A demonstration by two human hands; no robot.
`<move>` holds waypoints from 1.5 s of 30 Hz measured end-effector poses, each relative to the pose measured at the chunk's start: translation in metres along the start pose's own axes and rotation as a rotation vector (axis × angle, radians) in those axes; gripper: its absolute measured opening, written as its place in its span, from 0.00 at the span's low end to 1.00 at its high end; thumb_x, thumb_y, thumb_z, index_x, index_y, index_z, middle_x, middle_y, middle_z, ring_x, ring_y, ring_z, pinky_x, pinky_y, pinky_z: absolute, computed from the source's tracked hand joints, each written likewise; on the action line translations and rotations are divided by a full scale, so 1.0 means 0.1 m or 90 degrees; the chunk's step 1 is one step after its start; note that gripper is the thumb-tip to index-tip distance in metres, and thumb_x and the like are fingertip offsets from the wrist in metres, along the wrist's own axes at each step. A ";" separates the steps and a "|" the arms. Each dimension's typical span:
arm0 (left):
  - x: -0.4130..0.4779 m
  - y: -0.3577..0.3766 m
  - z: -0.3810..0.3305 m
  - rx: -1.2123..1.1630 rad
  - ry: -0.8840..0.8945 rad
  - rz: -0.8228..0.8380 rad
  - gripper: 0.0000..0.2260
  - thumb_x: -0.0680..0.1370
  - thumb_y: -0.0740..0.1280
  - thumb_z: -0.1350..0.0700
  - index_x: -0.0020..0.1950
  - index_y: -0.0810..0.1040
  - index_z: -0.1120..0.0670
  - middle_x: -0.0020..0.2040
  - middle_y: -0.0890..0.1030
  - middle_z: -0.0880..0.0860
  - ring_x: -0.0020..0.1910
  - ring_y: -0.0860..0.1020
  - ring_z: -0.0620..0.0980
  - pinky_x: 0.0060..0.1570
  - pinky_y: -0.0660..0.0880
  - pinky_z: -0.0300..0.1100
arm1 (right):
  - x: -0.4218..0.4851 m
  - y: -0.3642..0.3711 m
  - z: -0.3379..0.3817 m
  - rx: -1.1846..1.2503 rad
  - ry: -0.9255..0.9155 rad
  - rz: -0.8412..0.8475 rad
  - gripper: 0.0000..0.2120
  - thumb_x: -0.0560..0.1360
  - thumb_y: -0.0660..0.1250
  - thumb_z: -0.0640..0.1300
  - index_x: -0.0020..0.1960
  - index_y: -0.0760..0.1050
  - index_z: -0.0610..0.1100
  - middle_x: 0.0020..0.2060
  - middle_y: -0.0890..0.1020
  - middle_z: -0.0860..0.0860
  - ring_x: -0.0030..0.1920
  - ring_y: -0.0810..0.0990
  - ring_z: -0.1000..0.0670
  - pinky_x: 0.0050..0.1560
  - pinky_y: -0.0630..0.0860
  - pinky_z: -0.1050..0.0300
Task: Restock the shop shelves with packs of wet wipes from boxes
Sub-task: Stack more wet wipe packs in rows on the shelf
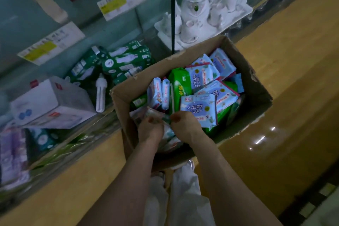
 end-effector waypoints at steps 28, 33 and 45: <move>0.07 0.06 -0.06 0.354 0.173 0.066 0.14 0.79 0.60 0.54 0.64 0.72 0.52 0.63 0.76 0.56 0.61 0.74 0.59 0.60 0.72 0.51 | -0.01 0.33 -0.21 -0.331 0.009 -0.114 0.12 0.80 0.60 0.46 0.61 0.76 0.48 0.57 0.80 0.47 0.59 0.78 0.45 0.51 0.74 0.55; -0.03 -0.34 -0.34 0.302 0.187 -0.003 0.15 0.78 0.62 0.52 0.63 0.73 0.55 0.62 0.76 0.58 0.62 0.74 0.60 0.58 0.72 0.51 | -0.27 -0.09 0.06 -0.185 -0.002 -0.264 0.12 0.79 0.58 0.49 0.52 0.79 0.47 0.48 0.81 0.46 0.54 0.77 0.43 0.55 0.65 0.51; -0.73 -0.81 -0.64 -0.074 0.246 0.002 0.13 0.78 0.62 0.55 0.60 0.76 0.57 0.58 0.79 0.59 0.55 0.78 0.59 0.55 0.75 0.49 | -1.40 -0.80 -0.15 0.304 0.038 -0.554 0.17 0.82 0.55 0.50 0.42 0.71 0.39 0.32 0.72 0.47 0.36 0.72 0.44 0.36 0.67 0.52</move>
Point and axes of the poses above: each hand's wrist, its own x-axis towards the middle knuckle, its own y-axis out of the palm, z = x × y, the point moved 10 cm from there along x, towards the middle knuckle
